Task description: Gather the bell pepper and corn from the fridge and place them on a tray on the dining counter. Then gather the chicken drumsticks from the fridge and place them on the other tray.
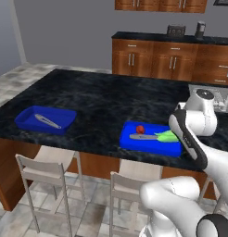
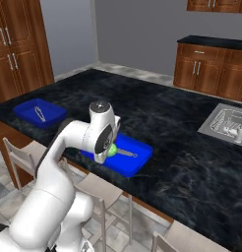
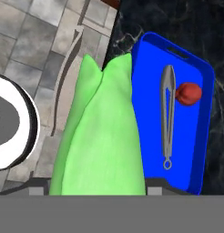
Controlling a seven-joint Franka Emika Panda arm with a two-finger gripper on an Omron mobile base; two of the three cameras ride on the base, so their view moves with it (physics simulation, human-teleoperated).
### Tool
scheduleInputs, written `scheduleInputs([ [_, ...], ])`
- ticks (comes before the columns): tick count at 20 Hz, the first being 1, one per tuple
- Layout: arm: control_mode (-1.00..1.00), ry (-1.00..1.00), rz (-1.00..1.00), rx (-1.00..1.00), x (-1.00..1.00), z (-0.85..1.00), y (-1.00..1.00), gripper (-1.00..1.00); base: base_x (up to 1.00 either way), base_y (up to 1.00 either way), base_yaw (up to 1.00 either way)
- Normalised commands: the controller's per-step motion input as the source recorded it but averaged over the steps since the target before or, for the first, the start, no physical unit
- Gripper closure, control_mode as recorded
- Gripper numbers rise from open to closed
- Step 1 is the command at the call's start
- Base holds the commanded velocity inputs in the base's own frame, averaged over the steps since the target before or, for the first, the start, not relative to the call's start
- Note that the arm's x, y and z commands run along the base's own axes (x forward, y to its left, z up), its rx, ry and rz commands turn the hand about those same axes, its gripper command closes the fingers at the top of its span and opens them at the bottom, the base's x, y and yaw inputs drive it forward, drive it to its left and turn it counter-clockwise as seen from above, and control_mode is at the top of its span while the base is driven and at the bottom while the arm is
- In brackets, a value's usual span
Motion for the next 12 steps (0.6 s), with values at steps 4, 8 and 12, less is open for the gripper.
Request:
scheduleInputs([
  [4,-1.0,0.09,-0.03,0.0,0.26,-0.27,-0.04,1.0,0.0,0.0,0.0],
  [8,-1.0,0.11,-0.03,0.0,0.36,-0.36,-0.03,1.0,0.0,0.0,0.0],
  [12,-1.0,0.08,-0.02,0.0,0.31,-0.37,-0.04,1.0,0.0,0.0,0.0],
])
